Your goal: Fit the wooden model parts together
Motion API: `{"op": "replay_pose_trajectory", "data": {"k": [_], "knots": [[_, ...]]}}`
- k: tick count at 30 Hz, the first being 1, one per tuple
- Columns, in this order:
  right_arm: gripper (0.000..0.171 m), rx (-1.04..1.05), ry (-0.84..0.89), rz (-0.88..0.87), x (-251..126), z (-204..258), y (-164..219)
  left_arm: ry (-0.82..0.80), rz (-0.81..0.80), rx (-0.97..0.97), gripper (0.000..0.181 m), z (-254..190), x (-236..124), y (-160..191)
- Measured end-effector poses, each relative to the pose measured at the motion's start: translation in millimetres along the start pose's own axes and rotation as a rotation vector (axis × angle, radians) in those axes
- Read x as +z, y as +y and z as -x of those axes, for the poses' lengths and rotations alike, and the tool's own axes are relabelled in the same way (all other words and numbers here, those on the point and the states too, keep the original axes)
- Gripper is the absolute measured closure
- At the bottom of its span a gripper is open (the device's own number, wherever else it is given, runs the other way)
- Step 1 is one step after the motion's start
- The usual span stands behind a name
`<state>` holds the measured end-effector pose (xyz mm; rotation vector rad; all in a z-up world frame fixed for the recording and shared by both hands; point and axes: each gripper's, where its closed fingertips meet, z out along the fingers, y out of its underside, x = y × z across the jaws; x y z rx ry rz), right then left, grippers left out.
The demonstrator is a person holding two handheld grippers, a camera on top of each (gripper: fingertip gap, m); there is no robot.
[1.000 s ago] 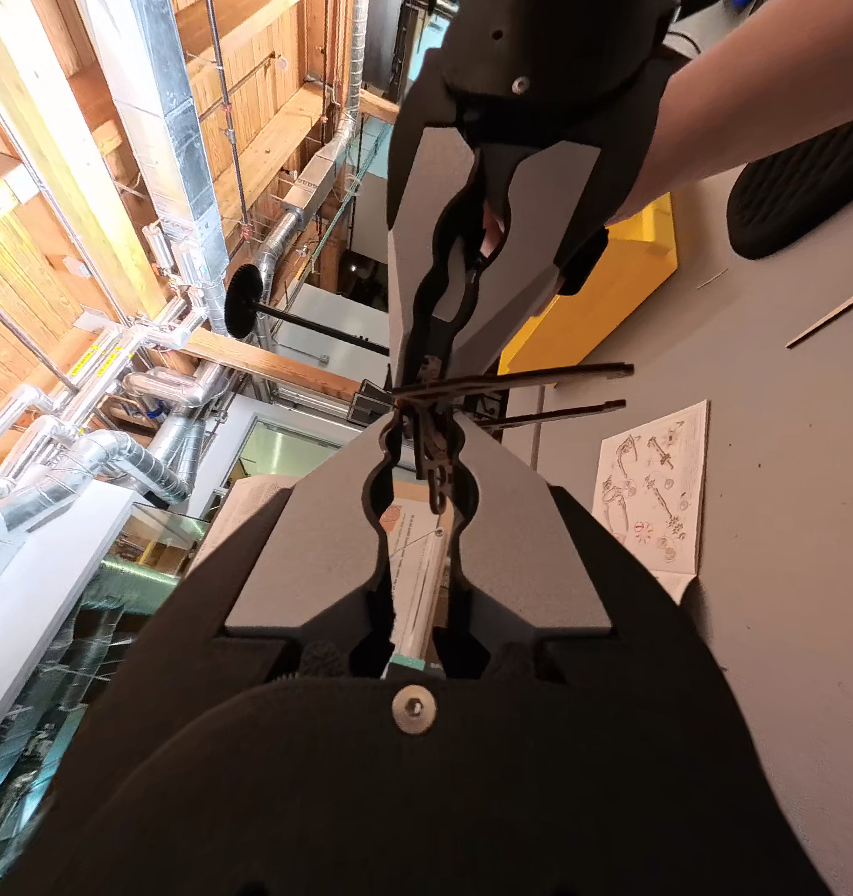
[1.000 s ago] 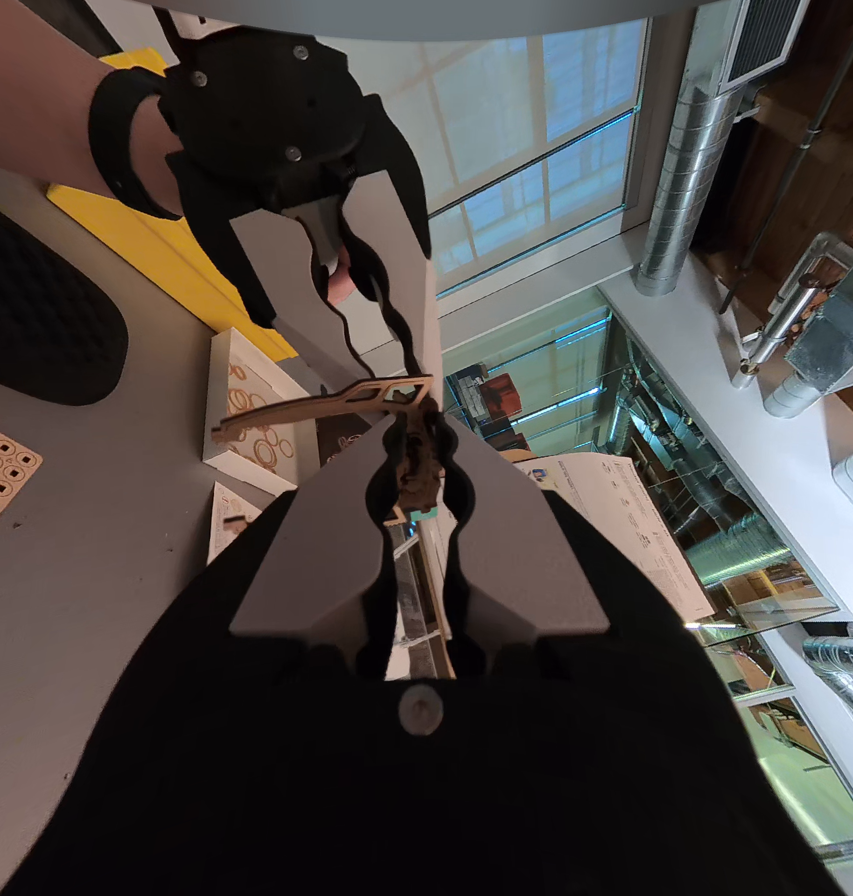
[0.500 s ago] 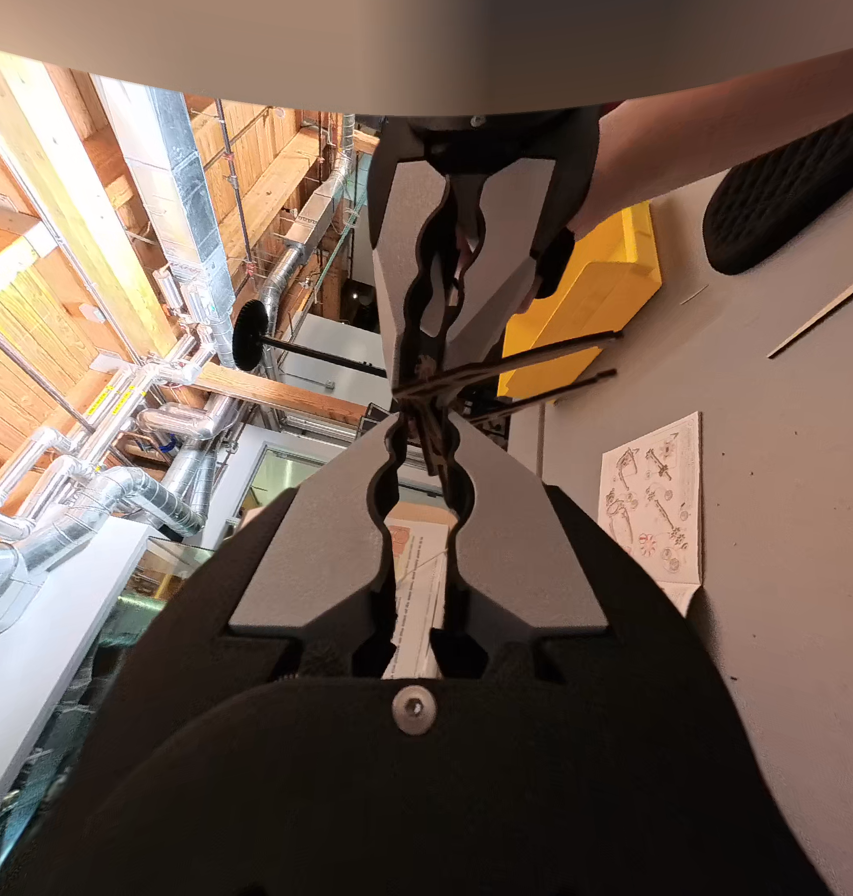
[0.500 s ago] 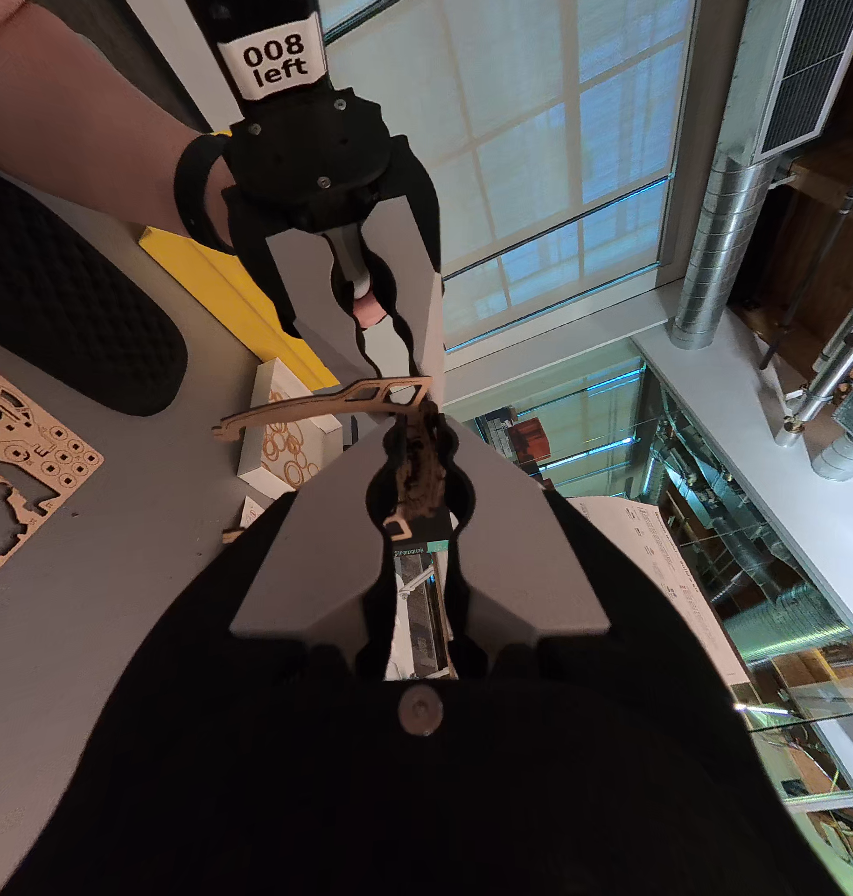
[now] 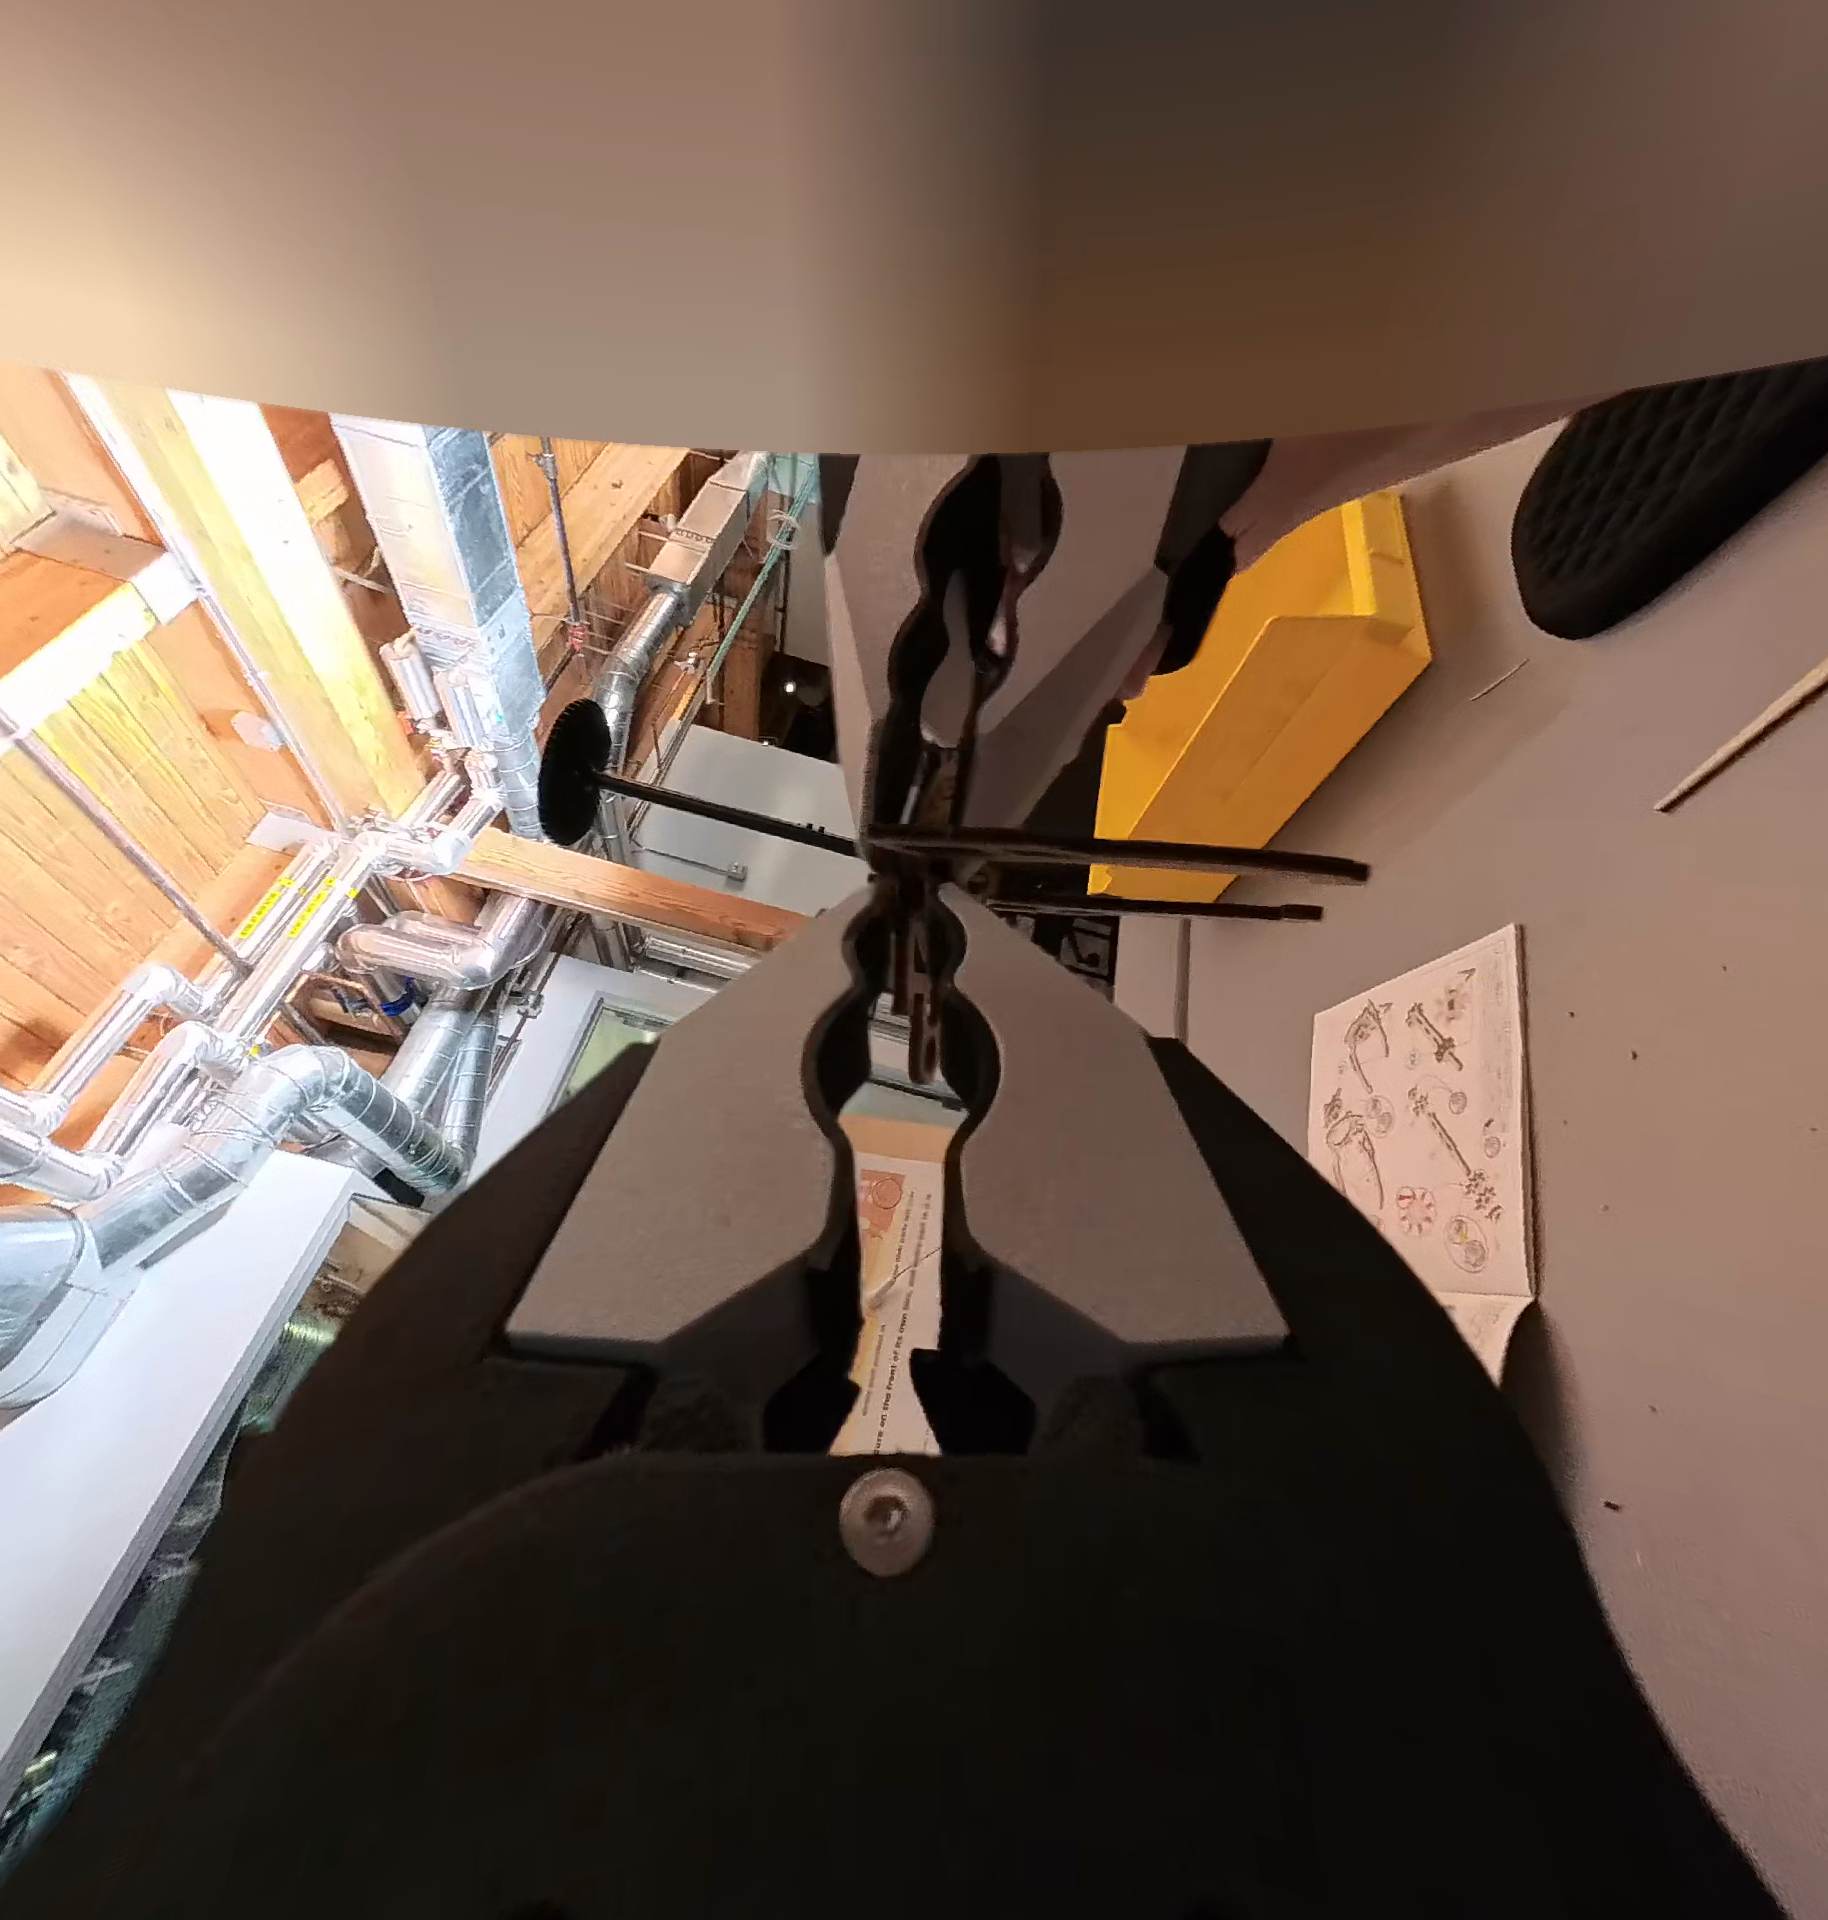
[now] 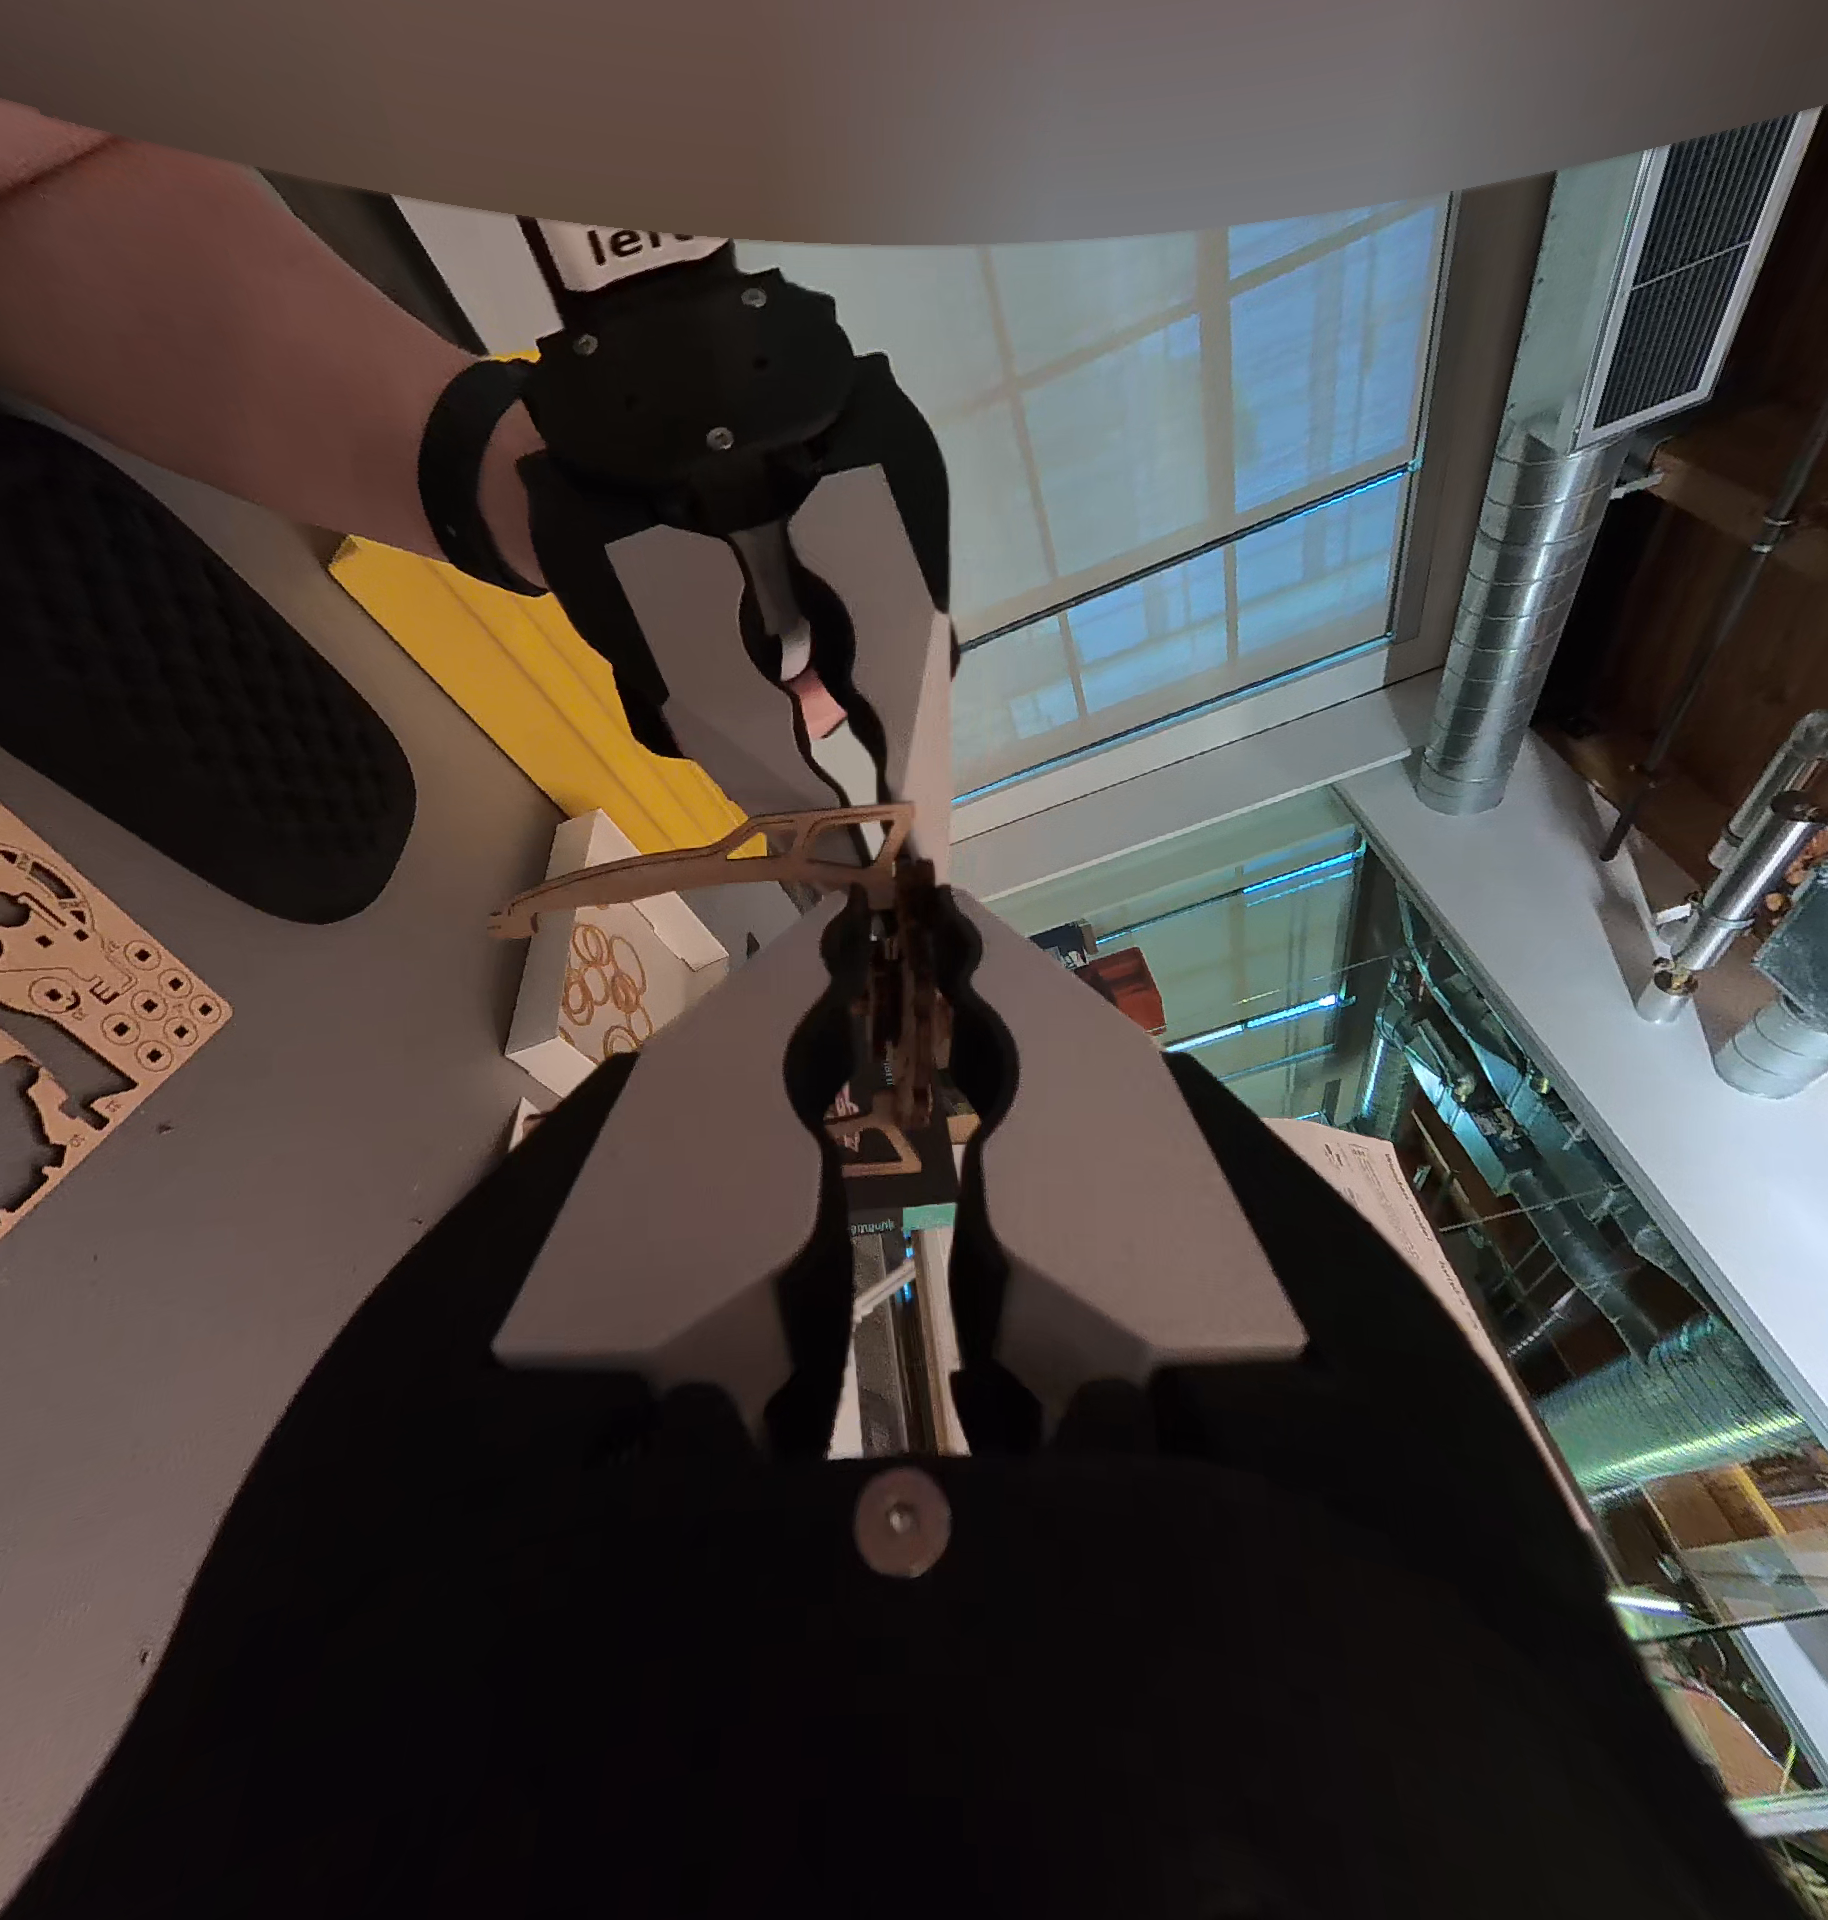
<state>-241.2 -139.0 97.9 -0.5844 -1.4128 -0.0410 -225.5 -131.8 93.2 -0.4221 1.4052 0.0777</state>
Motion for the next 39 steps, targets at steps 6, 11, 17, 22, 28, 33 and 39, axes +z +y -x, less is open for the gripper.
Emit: {"op": "replay_pose_trajectory", "data": {"k": [6, 11, 17, 22, 28, 33, 39], "knots": [[0.16, 0.028, 0.034, 0.018, 3, -6, 5, -0.091, 0.056, 0.156, 0.18, 5, 2, 5], [0.16, 0.017, 0.027, 0.014, 2, -4, 2, -0.104, 0.054, 0.196, 0.181, 5, 1, 2], [0.162, -0.022, 0.013, 0.055, 2, 0, 9, -0.085, 0.079, 0.221, 0.179, 0, 3, 6], [0.162, -0.035, 0.025, 0.011, -2, -2, 2, -0.086, 0.01, 0.073, 0.173, 6, 2, -1], [0.162, -0.066, 0.007, 0.022, -1, 3, 2, -0.059, -0.002, 0.06, 0.167, 4, 0, 0], [0.163, -0.046, -0.022, 0.0, -1, 6, 0, 0.07, 0.01, 0.033, 0.162, -11, -3, 1], [0.162, 0.054, -0.077, -0.054, 0, 11, -6, 0.064, -0.061, -0.035, 0.16, -11, -2, -9]]}}
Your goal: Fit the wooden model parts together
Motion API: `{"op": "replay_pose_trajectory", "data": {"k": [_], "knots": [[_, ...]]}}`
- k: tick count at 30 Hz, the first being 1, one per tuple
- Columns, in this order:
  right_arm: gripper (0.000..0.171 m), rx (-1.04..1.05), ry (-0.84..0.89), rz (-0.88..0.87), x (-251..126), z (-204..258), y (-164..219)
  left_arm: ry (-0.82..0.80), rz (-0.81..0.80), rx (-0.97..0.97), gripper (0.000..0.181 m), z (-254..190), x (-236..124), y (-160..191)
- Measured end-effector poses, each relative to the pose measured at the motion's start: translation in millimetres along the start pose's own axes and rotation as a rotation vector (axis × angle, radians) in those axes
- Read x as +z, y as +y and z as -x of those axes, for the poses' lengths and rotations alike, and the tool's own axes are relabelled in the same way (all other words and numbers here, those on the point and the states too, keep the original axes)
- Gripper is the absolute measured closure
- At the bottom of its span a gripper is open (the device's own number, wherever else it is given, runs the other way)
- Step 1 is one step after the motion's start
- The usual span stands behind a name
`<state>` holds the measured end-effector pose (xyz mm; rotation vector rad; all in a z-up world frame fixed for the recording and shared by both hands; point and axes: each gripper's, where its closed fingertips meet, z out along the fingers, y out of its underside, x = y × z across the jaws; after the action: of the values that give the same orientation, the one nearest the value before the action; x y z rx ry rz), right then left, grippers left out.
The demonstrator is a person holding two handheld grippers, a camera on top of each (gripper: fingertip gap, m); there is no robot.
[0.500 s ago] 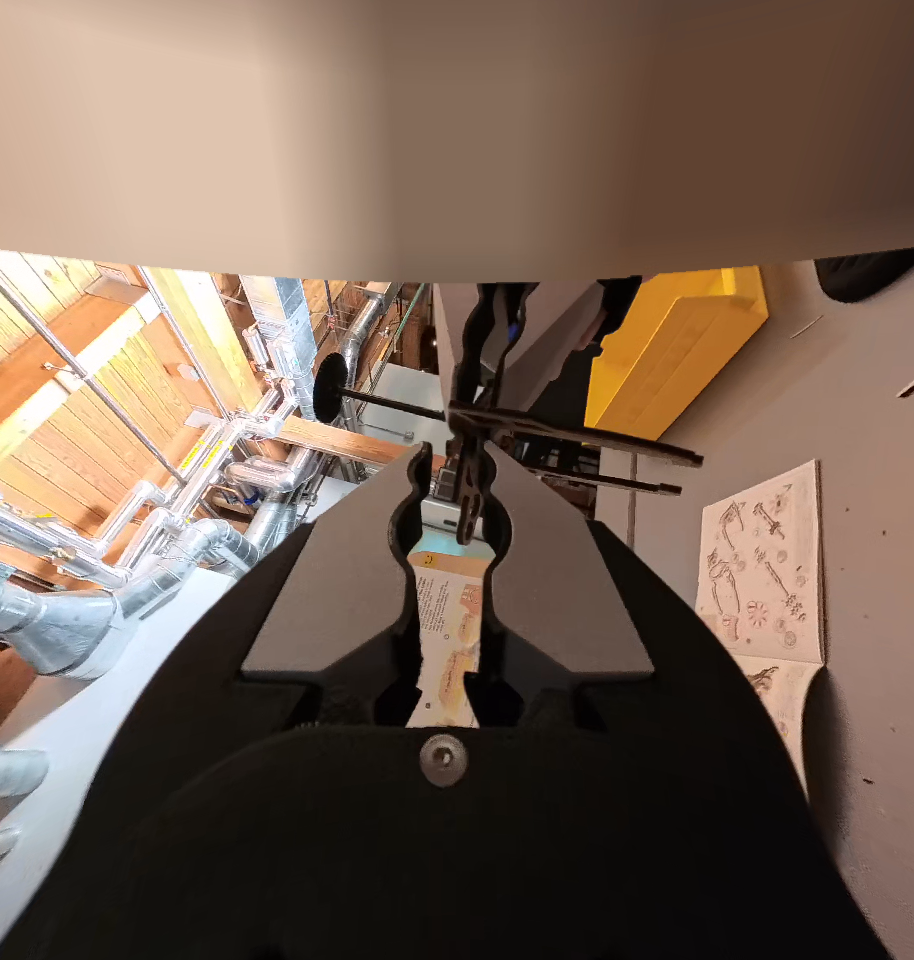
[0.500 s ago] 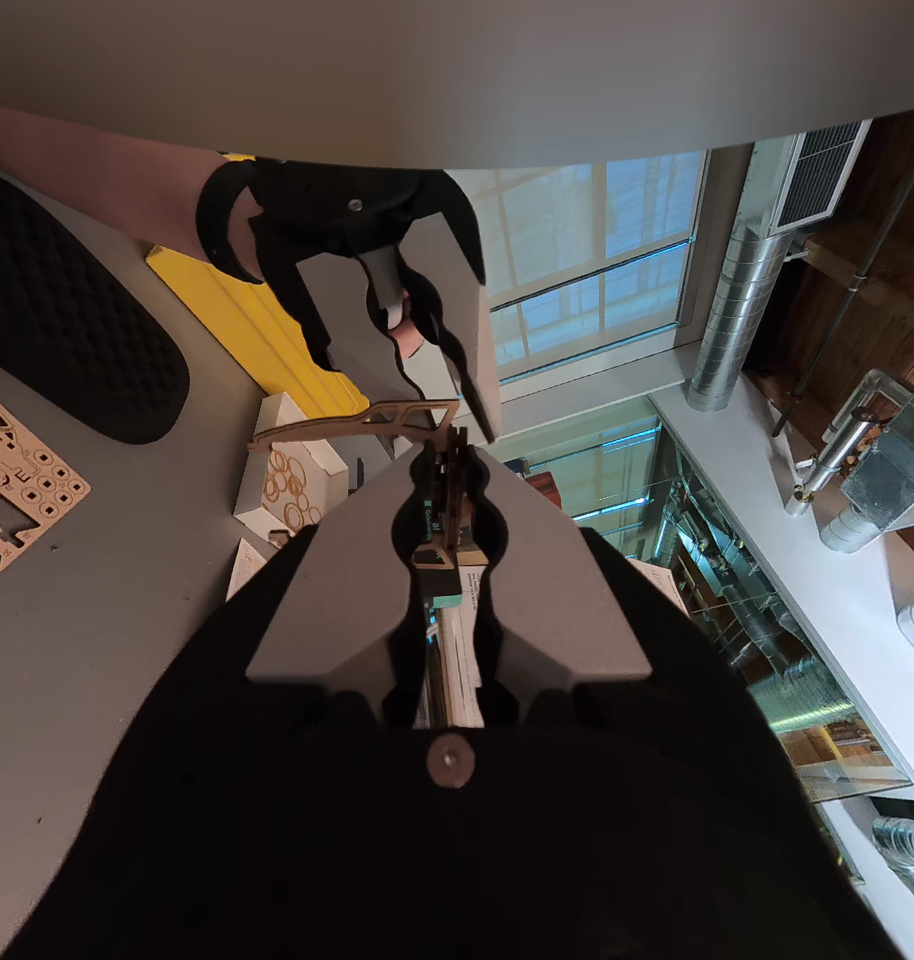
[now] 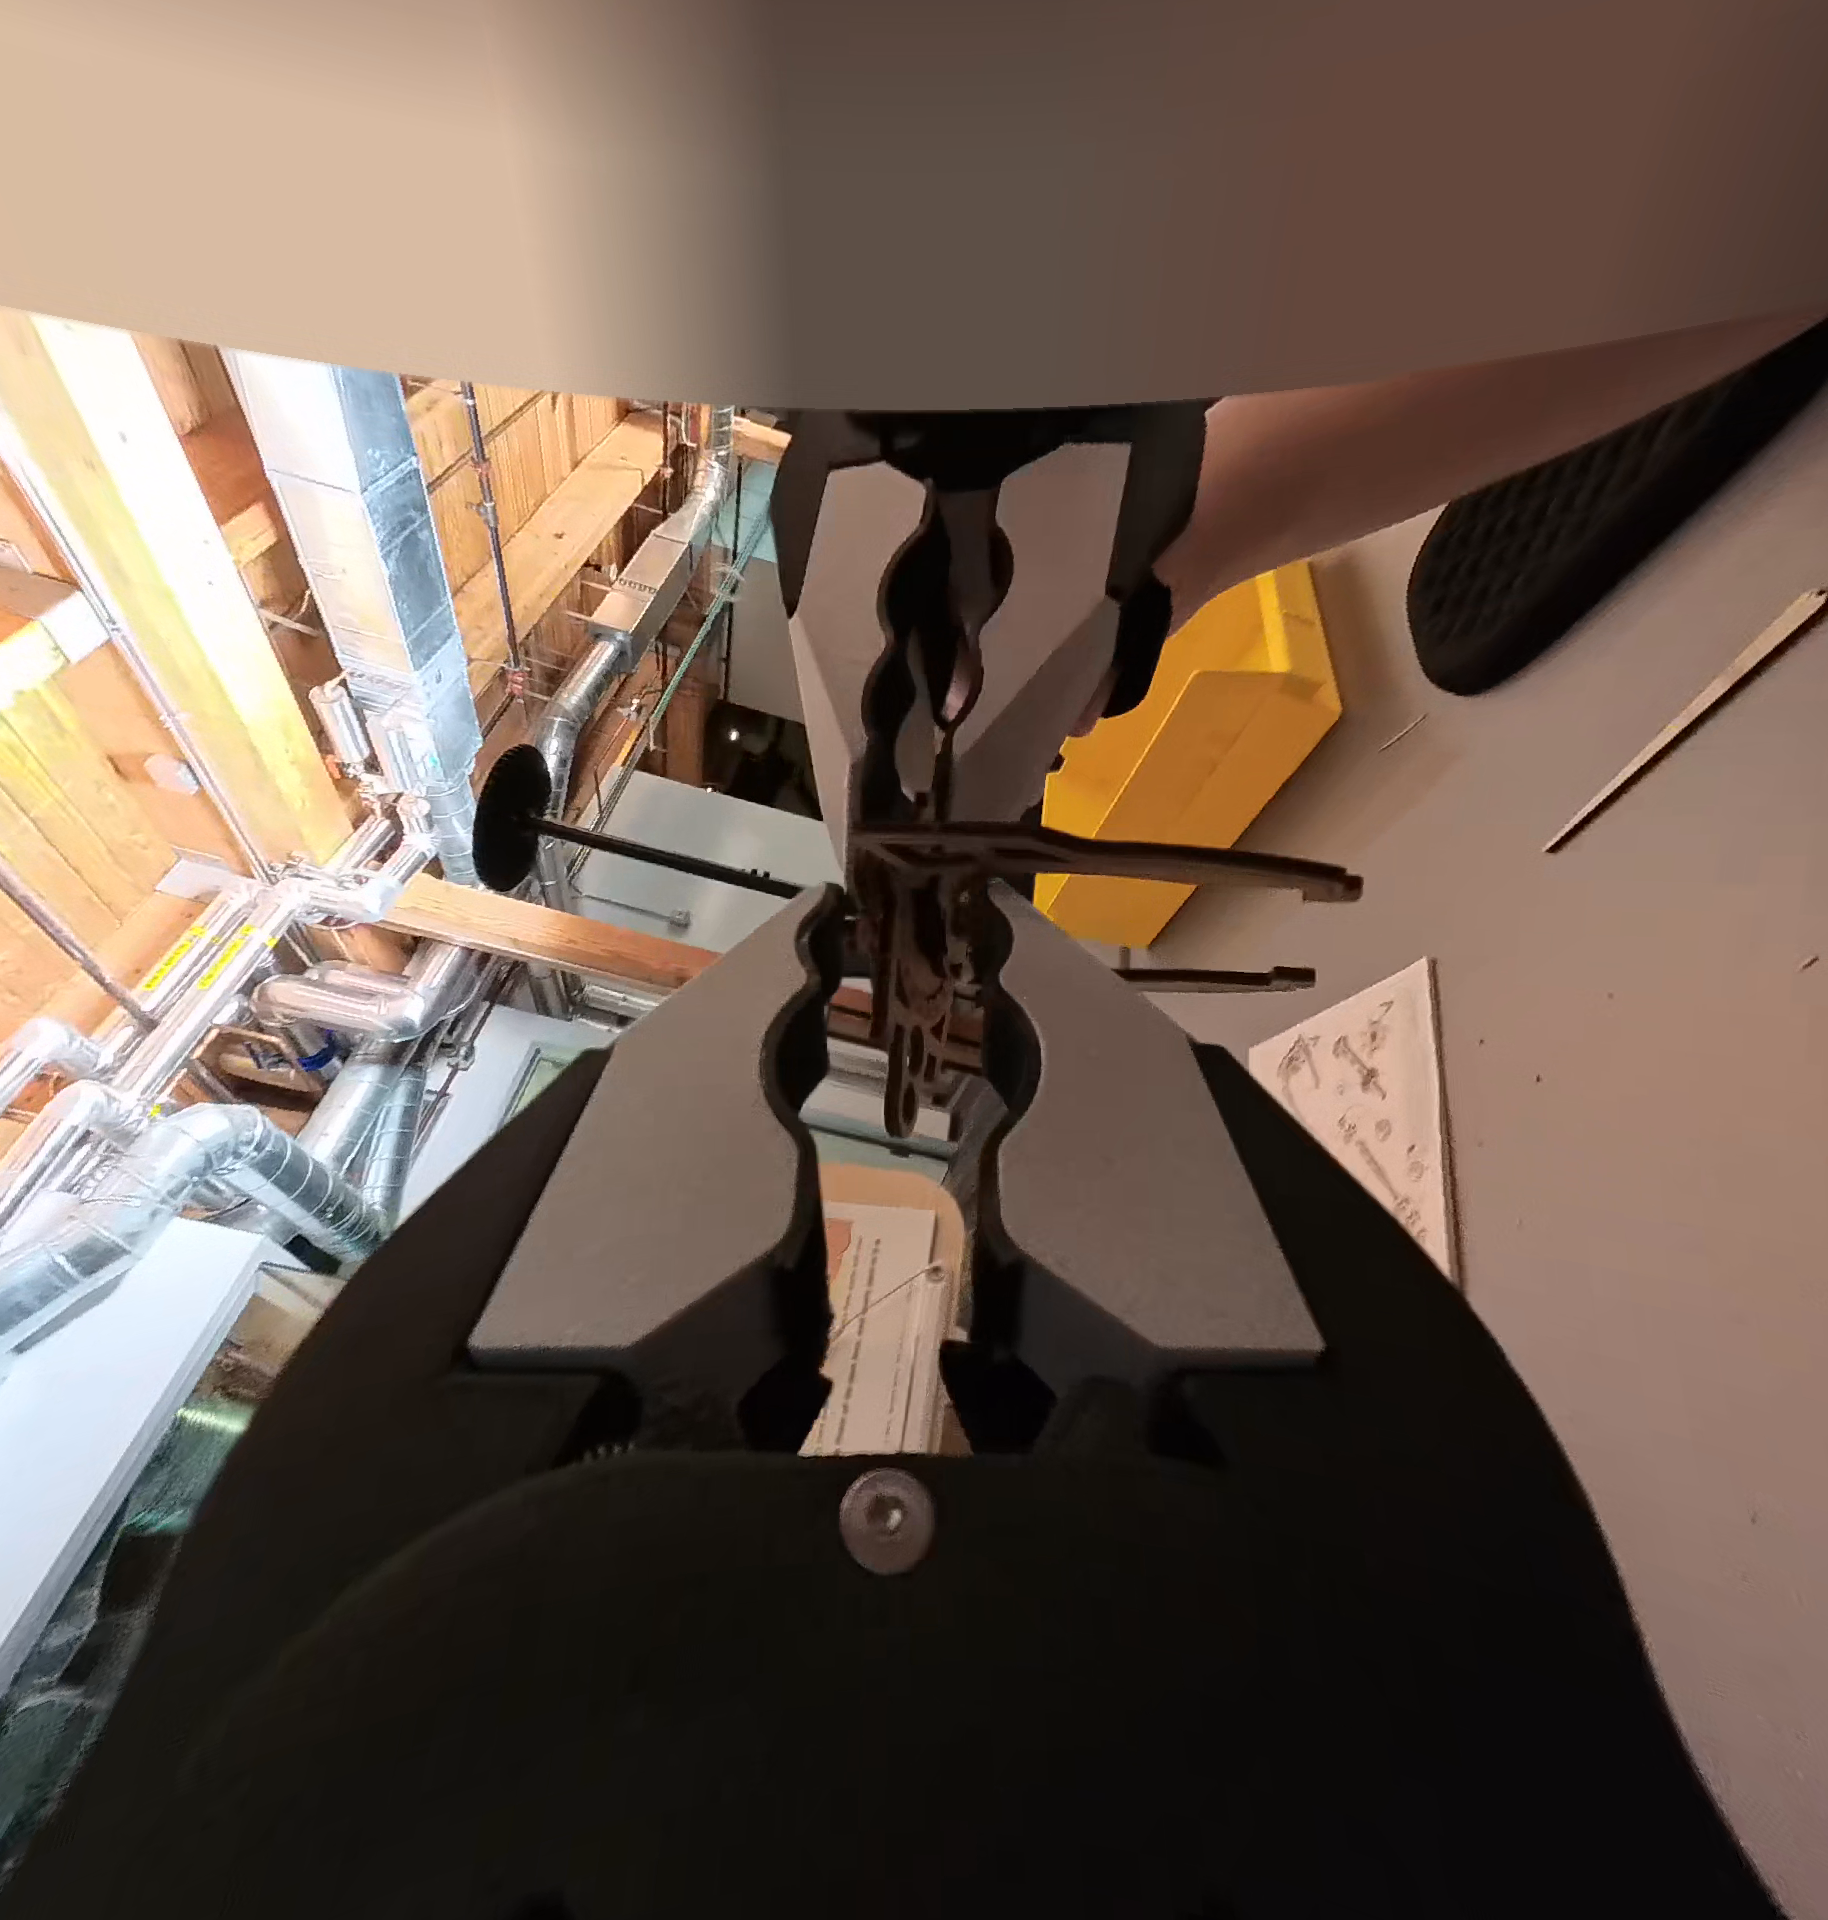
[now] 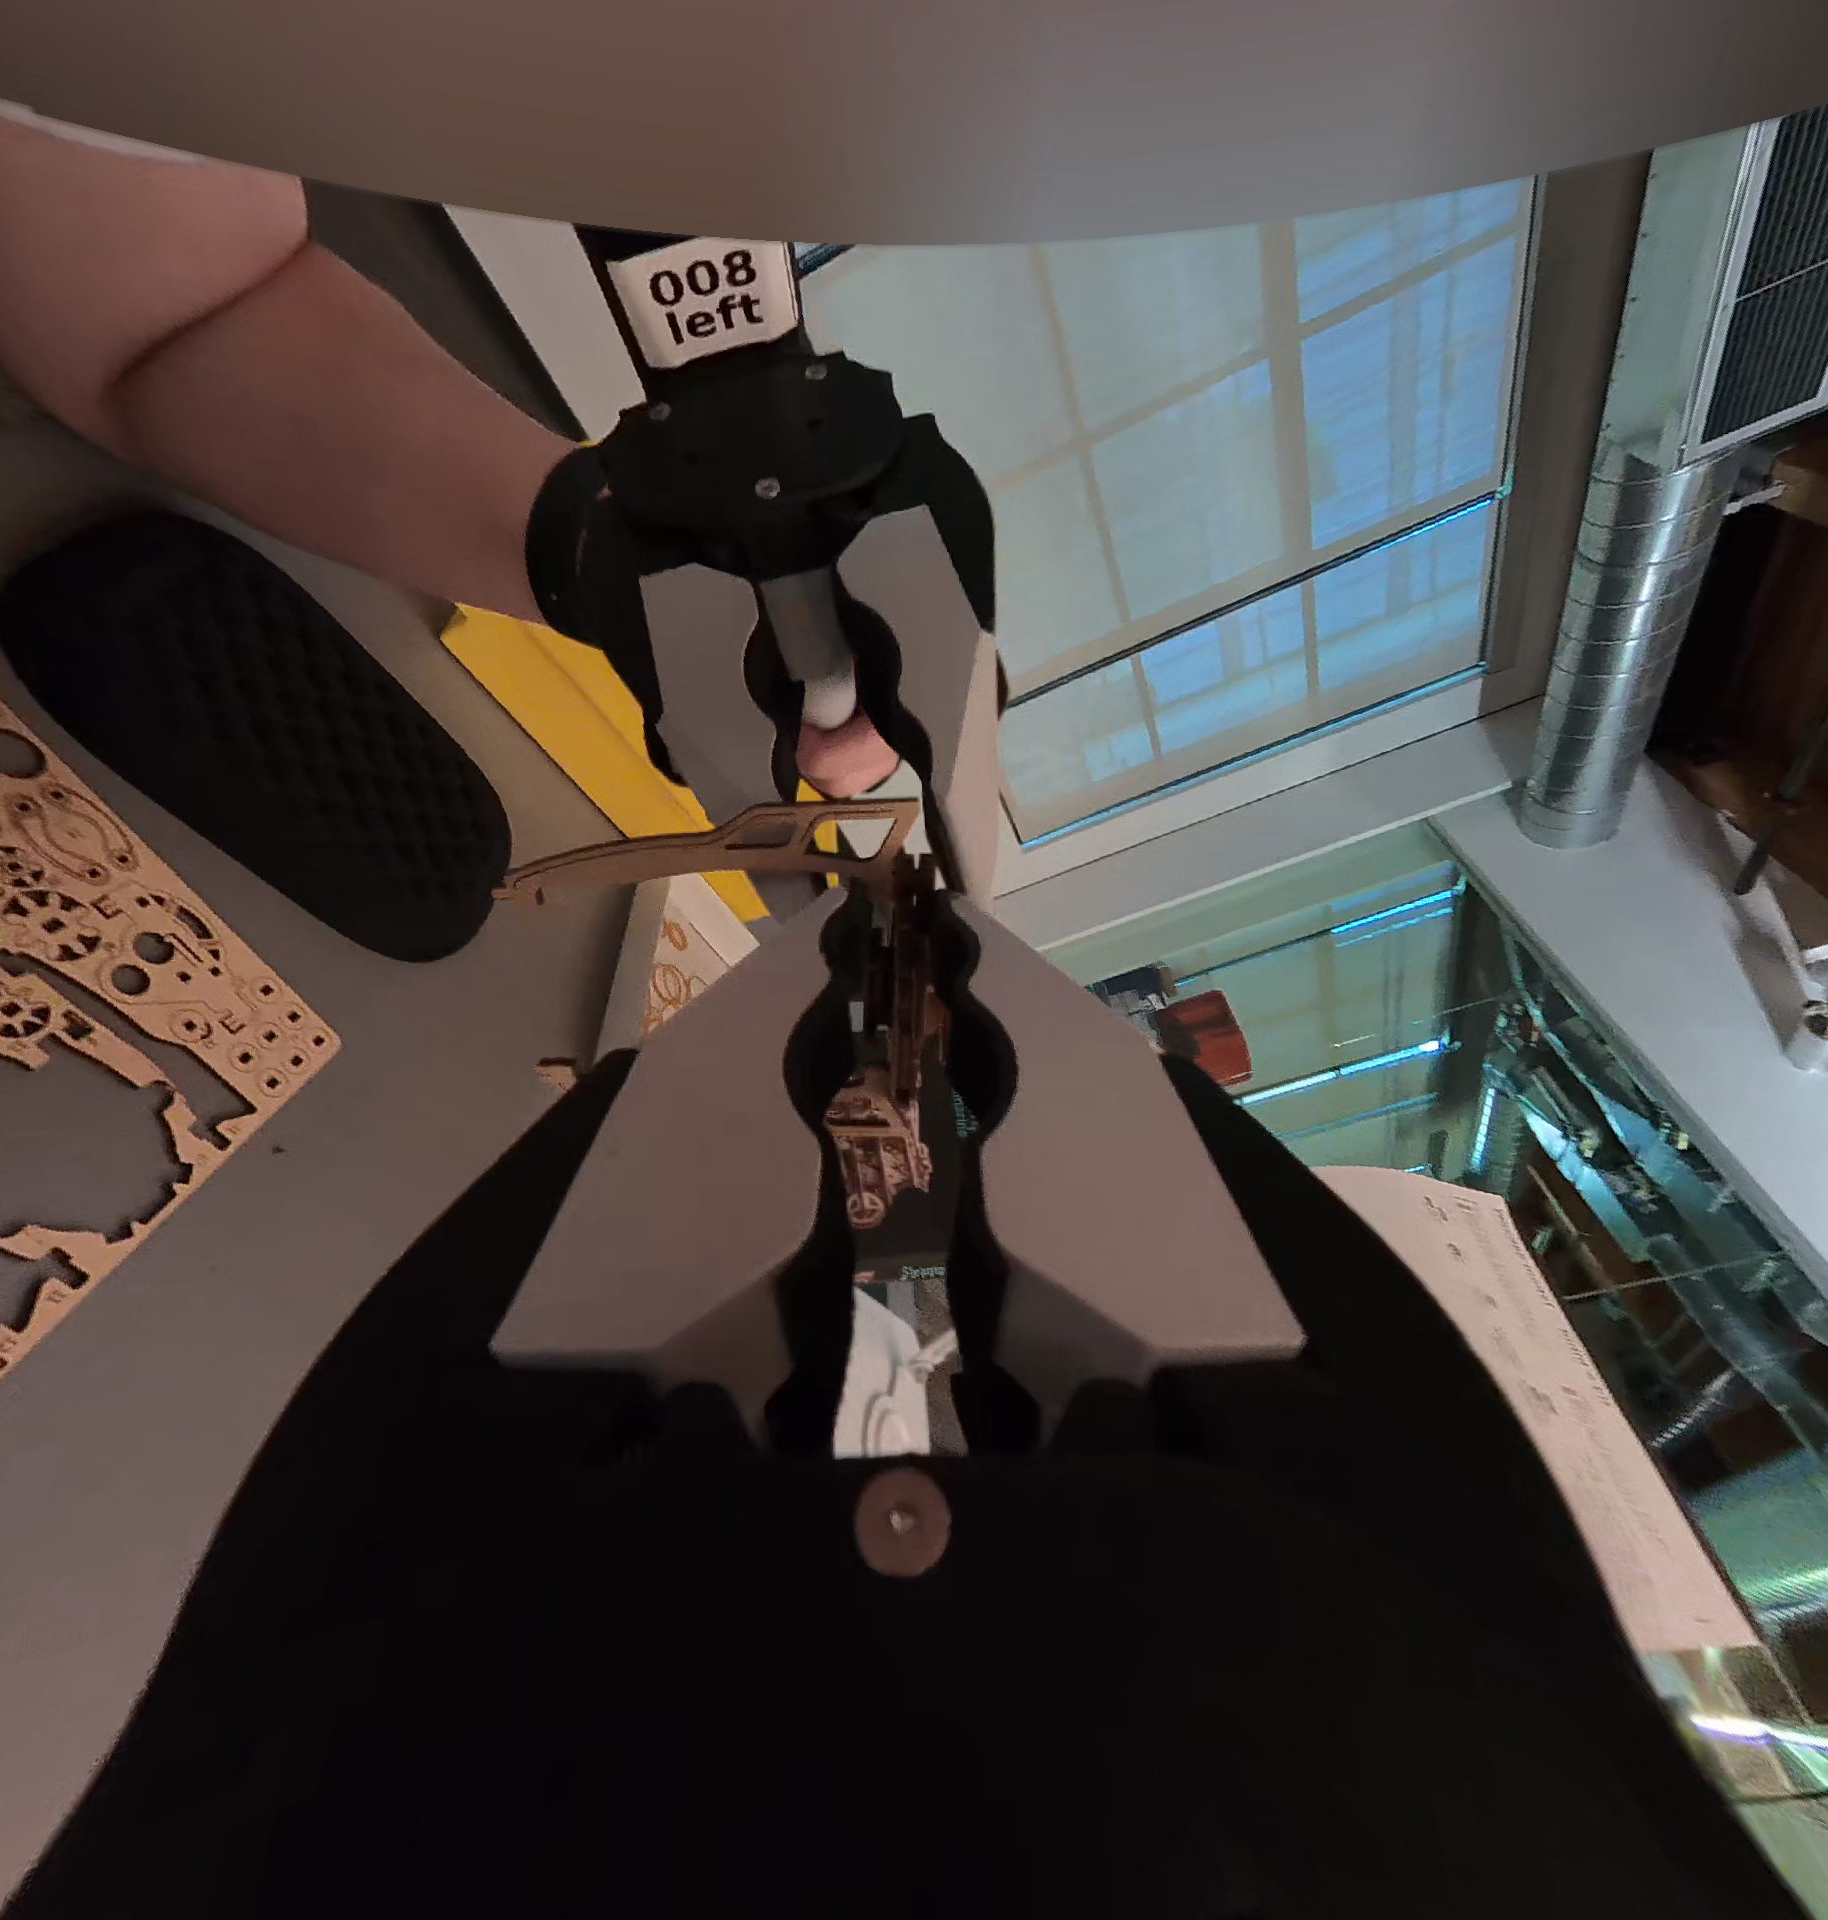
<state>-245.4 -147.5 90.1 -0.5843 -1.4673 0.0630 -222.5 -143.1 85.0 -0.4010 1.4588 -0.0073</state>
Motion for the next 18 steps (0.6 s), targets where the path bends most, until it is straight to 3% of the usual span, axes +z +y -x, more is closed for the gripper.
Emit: {"op": "replay_pose_trajectory", "data": {"k": [10, 14, 18], "knots": [[0.164, 0.08, -0.016, -0.04, -1.8, -1.3, 2.6, 0.01, -0.043, -0.122, 0.164, -1.1, 3.2, 0.8], [0.164, 0.034, -0.007, -0.002, -0.1, 0.6, 10.7, -0.011, 0.023, -0.019, 0.164, -3.5, 5.3, 8.8], [0.164, 0.076, -0.01, -0.036, -1.4, -0.9, 6.2, -0.014, 0.002, -0.055, 0.165, -1.9, 4.7, 5.0]]}}
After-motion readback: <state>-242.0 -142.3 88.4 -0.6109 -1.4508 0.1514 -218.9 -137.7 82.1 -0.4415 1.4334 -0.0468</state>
